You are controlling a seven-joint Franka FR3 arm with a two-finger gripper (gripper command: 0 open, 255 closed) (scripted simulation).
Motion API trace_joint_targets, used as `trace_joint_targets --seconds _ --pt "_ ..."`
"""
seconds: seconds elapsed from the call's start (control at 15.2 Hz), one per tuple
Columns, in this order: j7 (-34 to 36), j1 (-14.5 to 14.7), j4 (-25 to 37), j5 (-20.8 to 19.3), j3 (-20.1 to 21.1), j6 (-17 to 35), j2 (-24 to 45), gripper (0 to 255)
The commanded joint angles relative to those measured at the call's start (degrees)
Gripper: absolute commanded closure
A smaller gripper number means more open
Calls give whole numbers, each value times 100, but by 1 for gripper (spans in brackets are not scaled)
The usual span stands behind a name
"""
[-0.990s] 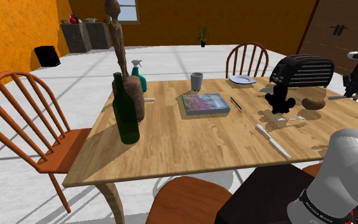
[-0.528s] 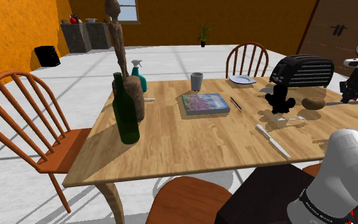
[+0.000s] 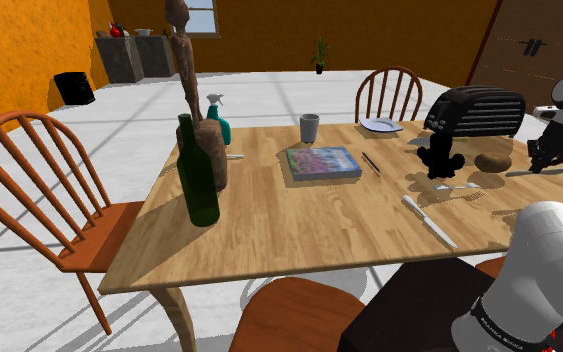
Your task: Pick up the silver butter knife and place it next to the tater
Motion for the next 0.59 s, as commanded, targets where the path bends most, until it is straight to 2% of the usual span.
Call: trace_joint_targets --seconds 0.0,0.53 --pt "39 72 -69 -61 -110 115 -32 255" --pt "177 310 -355 -347 -560 575 -187 255"
